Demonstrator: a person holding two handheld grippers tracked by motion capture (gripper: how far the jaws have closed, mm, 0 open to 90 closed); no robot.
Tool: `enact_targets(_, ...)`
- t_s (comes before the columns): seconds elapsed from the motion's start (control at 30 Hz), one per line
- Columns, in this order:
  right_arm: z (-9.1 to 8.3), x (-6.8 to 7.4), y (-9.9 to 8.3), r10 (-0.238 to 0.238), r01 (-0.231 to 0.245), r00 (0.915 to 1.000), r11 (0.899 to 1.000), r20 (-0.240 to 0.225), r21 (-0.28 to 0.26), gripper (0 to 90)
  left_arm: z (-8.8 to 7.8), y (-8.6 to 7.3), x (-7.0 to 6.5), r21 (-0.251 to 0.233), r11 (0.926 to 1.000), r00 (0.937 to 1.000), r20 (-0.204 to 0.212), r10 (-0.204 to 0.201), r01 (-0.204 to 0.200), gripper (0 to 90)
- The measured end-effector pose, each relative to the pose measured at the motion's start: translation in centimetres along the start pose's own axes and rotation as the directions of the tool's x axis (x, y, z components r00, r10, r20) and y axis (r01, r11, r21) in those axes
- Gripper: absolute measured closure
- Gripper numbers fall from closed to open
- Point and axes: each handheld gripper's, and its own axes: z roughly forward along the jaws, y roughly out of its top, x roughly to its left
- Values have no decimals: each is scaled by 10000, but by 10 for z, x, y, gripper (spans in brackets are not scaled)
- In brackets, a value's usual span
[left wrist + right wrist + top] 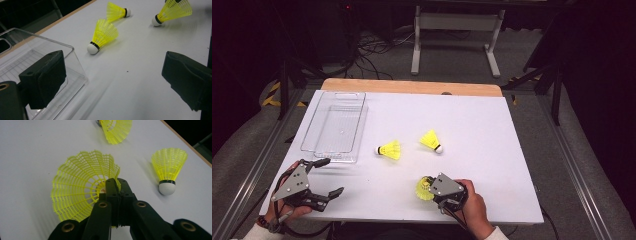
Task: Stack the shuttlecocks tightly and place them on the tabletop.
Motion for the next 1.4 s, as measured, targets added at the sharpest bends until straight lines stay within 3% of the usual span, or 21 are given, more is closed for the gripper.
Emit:
enact_targets(0.63,-8,-18,-2,340,-326,9993,9956,154,-874,894,1,0,3,-79,9999,9999,24,-101,101,62)
enact_targets(0.93,-9,-33,-1,782,-766,9969,9860,52,-1483,894,-1,-1,3,-98,9998,9999,2,-152,152,62)
enact_targets(1.1,-3,-38,3,765,-763,9971,9839,-45,-1614,895,-1,-1,4,-125,9996,9997,-10,-235,235,62)
enact_targets(1.4,7,-53,13,1118,-1176,9930,9704,-390,-2109,894,-1,-1,4,-130,9996,9996,34,-263,263,62)
